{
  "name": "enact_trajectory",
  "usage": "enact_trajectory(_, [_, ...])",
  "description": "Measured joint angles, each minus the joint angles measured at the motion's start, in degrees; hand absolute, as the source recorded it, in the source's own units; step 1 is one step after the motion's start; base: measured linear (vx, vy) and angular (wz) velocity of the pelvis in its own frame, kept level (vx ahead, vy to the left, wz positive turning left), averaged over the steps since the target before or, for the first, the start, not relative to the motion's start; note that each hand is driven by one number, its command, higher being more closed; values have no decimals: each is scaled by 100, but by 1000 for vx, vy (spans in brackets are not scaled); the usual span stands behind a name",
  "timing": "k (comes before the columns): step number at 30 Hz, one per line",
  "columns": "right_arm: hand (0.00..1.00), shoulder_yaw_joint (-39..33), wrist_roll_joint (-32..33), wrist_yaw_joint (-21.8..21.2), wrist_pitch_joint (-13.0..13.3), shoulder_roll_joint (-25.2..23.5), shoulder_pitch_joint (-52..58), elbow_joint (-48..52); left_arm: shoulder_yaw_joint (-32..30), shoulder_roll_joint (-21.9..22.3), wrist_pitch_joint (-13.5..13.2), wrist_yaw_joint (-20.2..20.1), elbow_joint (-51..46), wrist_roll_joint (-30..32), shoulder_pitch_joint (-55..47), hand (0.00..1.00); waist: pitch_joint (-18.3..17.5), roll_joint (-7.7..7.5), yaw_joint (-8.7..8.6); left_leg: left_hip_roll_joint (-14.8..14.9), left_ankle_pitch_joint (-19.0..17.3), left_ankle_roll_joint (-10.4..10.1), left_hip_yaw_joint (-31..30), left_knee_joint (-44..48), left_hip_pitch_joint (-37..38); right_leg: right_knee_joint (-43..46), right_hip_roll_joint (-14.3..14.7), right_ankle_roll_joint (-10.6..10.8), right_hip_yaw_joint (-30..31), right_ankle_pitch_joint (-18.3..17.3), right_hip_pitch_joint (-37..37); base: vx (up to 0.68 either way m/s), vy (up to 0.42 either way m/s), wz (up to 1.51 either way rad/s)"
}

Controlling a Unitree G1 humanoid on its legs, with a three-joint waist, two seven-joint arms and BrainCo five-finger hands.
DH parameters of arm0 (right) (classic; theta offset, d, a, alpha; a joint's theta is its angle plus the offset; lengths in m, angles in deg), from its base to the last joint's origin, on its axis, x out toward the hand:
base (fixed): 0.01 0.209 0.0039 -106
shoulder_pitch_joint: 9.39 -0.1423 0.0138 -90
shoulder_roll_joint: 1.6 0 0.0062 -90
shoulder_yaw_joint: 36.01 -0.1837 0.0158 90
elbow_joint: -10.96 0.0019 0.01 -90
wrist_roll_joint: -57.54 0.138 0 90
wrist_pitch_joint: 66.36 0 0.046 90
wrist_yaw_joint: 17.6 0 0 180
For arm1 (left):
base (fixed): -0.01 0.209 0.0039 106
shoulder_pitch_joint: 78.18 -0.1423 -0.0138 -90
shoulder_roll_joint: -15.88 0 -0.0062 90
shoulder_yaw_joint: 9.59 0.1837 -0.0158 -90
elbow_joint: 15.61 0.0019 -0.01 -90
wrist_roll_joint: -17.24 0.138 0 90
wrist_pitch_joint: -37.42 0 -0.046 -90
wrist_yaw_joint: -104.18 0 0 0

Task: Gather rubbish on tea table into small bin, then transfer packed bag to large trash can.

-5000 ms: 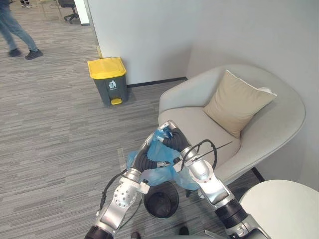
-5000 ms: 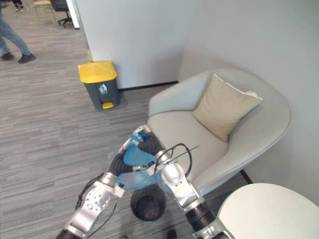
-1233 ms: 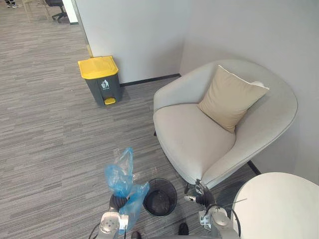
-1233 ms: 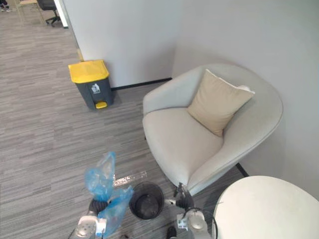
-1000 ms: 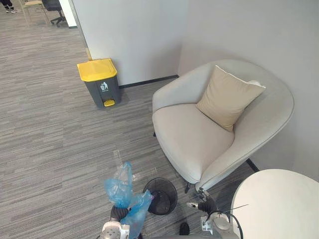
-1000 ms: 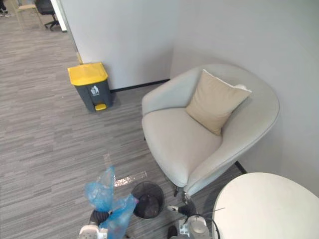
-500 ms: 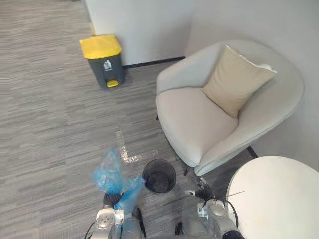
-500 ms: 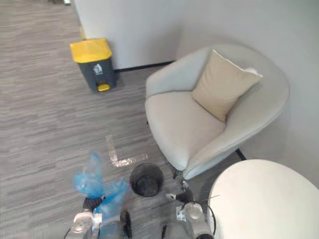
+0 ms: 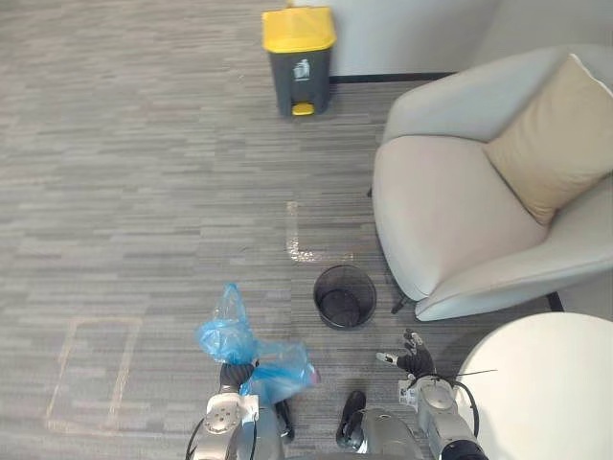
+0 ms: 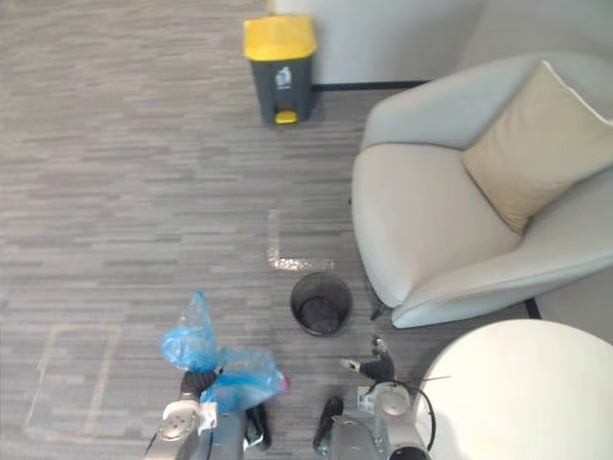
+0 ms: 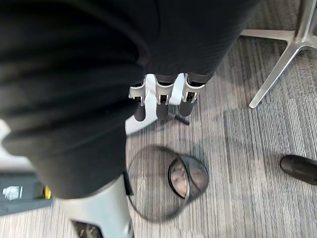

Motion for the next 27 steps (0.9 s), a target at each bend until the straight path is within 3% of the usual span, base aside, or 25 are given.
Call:
enact_trajectory(3, [0, 0, -6, -2, 3, -103, 30, -51, 45, -109, 0, -8, 0, 25, -37, 100, -69, -11, -47, -438, 223, 180, -155, -513, 174, -432, -205, 240, -107, 268, 249, -91, 188, 39])
enact_trajectory(6, [0, 18, -15, -2, -22, -131, -99, -294, 35, -194, 0, -10, 22, 70, -61, 100, -69, -15, -28, -556, 164, 251, -154, -524, 130, -449, -304, 299, -88, 284, 216, -85, 144, 9])
enact_trajectory(9, [0, 50, -32, 3, -63, -122, -95, -460, -5, -224, 0, -7, 27, 104, -212, 100, -65, -102, -41, -718, -107, 389, -128, -288, 25, 301, -635, 603, 120, -253, -83, -41, 140, 0])
enact_trajectory(12, [0, 50, -34, 4, -70, -108, -37, -472, -7, -274, 10, -7, 16, 105, -249, 100, -37, -312, -107, -922, -328, 518, -283, -3, -78, 996, -947, 704, 291, -676, -287, 78, 107, 37])
enact_trajectory(14, [0, 45, -34, 5, -80, -120, 68, -472, 11, -302, 22, -1, 1, 106, -276, 100, -45, -375, -135, -1040, -547, 606, -533, 234, -56, 1186, -752, 699, 914, -1035, -279, 131, 11, 61])
enact_trajectory(15, [0, -5, -31, 5, -82, -118, 116, -489, 32, -314, 27, 1, 9, 105, -257, 100, -71, -430, -195, -1171, -654, 753, -768, 310, -9, 1563, -735, 632, 1172, -891, -386, 231, 35, 58])
enact_trajectory(17, [0, 2, -29, -1, -106, -89, -66, -654, 26, -305, 51, 12, 20, 103, -211, 100, -13, -331, -151, -1073, -795, 816, -831, 376, 89, 2081, -599, 472, 1388, -1078, -842, 230, 59, 24])
enact_trajectory(20, [0, 50, -27, -1, -108, -102, -207, -712, -6, -416, 55, 13, 128, 103, 8, 100, 53, -220, -185, -914, -920, 680, -1000, 137, 495, 1646, -32, 340, 1262, -932, -1348, 289, 25, 23])
enact_trajectory(23, [0, -6, -27, 0, -116, -69, -39, -712, -4, -459, 50, 12, 247, 103, 191, 100, 32, -265, -329, -1025, -1004, 489, -1332, -259, 1082, 640, 265, 184, 1131, -191, -1512, 524, -56, 74])
enact_trajectory(24, [0, -15, -27, 1, -128, -32, 69, -708, 16, -441, 50, 9, 276, 104, 186, 100, -23, -344, -398, -1037, -1102, 323, -1484, -235, 1255, 709, 297, -152, 1249, 306, -1533, 700, -119, 100])
enact_trajectory(25, [0, -27, -27, -1, -139, 6, 115, -708, 34, -400, 50, 10, 305, 105, 196, 100, -45, -290, -426, -993, -1140, 255, -1543, -155, 1272, 820, 316, -350, 1259, 328, -1531, 715, -131, 73])
enact_trajectory(26, [0, -152, -27, -2, -154, 48, 155, -702, 69, -331, 45, 10, 323, 105, 208, 100, -109, -121, -414, -774, -1127, 53, -1525, 197, 1108, 1008, 339, -436, 1057, 162, -1508, 581, -108, 42])
enact_trajectory(27, [0, -276, -24, 1, -160, 69, 104, -672, 105, -296, 64, 9, 330, 106, 219, 100, -81, -45, -417, -674, -977, -181, -1386, 592, 1028, 1132, 321, -486, 980, -9, -1395, 588, -109, 24])
